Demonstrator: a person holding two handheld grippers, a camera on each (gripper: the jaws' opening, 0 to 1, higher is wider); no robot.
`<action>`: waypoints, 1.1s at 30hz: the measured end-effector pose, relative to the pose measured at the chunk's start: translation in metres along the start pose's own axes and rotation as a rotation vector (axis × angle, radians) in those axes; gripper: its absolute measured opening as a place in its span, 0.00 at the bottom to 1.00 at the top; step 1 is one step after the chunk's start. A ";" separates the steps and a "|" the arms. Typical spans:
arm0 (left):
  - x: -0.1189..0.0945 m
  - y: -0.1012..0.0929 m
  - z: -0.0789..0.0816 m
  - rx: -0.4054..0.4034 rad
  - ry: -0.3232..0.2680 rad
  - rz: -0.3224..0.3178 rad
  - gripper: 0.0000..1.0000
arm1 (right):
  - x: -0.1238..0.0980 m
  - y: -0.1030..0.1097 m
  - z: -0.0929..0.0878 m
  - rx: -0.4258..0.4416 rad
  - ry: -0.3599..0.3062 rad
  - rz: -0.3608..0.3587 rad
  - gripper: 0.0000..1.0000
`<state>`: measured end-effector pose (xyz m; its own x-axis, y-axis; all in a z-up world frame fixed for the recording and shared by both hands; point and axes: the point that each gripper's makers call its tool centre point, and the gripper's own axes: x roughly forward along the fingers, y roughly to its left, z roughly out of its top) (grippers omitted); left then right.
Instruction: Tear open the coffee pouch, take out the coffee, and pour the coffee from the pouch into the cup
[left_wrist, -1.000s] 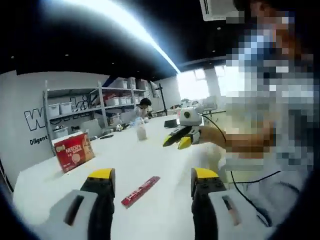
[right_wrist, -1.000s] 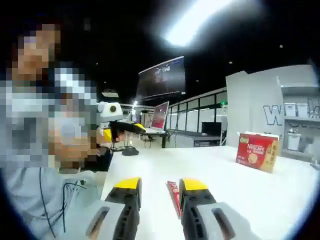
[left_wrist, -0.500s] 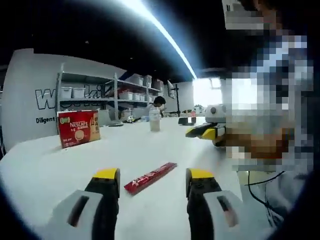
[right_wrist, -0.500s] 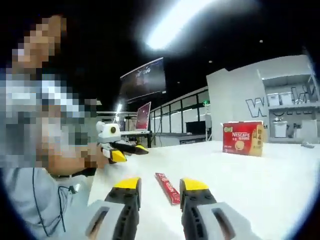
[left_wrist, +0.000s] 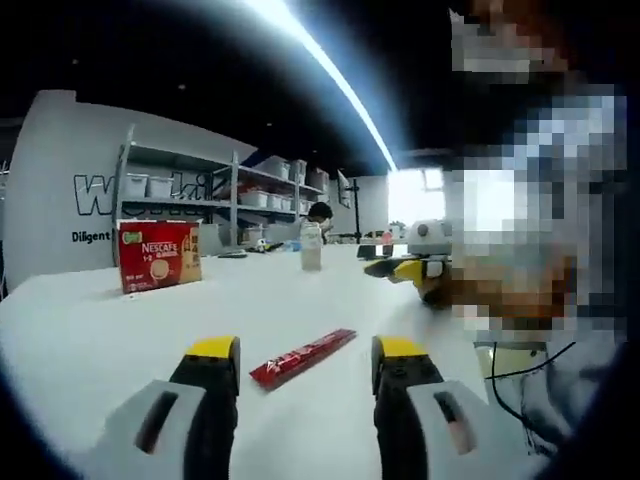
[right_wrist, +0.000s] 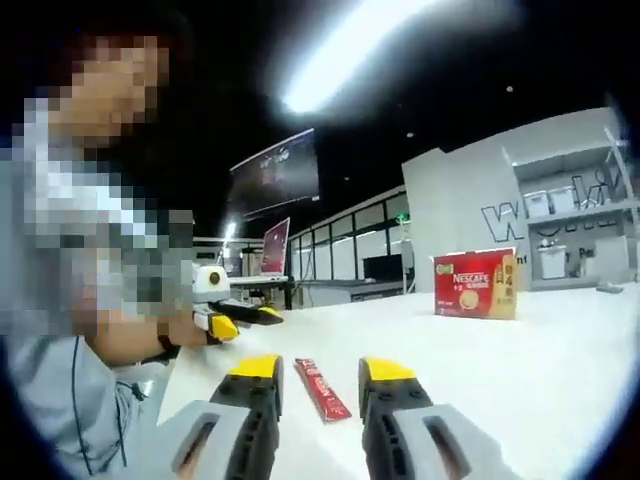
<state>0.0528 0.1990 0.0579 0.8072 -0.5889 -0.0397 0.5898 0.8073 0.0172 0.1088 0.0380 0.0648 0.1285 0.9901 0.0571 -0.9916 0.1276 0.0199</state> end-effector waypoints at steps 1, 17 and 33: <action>0.000 0.000 0.000 -0.003 0.000 0.002 0.55 | 0.001 0.002 -0.002 -0.008 0.011 0.002 0.31; -0.002 0.002 -0.007 -0.057 0.026 0.029 0.54 | -0.001 0.004 -0.001 -0.033 0.005 -0.014 0.28; -0.011 0.025 -0.002 -0.091 -0.015 0.111 0.52 | -0.006 -0.002 0.004 -0.057 -0.018 -0.033 0.26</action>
<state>0.0582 0.2256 0.0569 0.8680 -0.4957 -0.0279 0.4930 0.8672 -0.0702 0.1100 0.0320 0.0687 0.1608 0.9842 0.0748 -0.9859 0.1637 -0.0344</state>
